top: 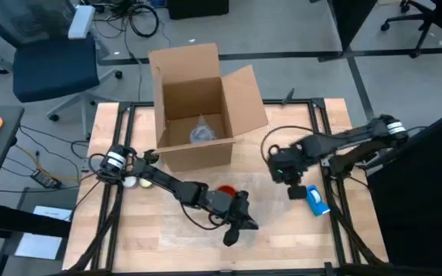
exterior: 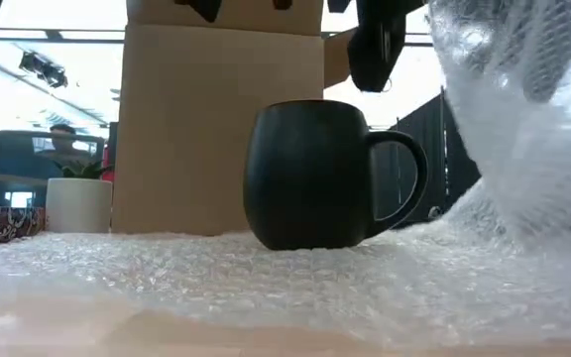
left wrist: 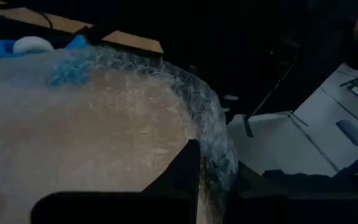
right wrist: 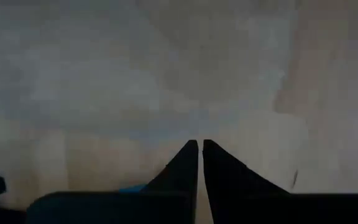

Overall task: Wrap mug
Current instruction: Wrap the black mug with bubble wrap

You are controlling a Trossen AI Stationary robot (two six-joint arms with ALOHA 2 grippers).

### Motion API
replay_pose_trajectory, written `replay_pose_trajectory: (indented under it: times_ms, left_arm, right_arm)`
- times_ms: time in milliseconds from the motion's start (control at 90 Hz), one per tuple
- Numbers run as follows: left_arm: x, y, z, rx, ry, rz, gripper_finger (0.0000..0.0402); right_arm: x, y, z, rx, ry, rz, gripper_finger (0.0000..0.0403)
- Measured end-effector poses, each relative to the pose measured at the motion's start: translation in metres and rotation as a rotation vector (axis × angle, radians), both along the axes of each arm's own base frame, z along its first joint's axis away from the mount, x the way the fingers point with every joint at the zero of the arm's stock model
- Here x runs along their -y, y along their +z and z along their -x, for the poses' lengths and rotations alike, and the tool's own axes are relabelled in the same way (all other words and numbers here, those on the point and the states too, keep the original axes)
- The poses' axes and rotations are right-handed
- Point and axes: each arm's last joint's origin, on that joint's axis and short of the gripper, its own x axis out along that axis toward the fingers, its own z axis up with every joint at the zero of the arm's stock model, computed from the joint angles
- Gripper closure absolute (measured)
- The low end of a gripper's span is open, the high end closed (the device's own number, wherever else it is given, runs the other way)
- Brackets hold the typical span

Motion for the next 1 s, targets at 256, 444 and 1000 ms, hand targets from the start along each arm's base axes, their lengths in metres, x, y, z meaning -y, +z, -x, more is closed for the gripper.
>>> replay_pose_trajectory:
  times_ms: [256, 444, 1000]
  left_arm:
    - [0.000, -0.001, 0.000, -0.007, 0.000, -0.003, 0.0402]
    - [0.000, -0.001, 0.000, -0.008, 0.005, 0.001, 0.0402]
    - [0.000, 0.003, -0.001, 0.008, 0.004, 0.003, 0.0402]
  right_arm:
    - [-0.057, 0.016, 0.032, 0.191, -0.097, -0.038, 0.0402]
    - [-0.087, -0.003, 0.050, 0.062, -0.215, 0.035, 0.0381]
    - [-0.148, -0.092, 0.044, 0.169, -0.449, 0.496, 0.0195]
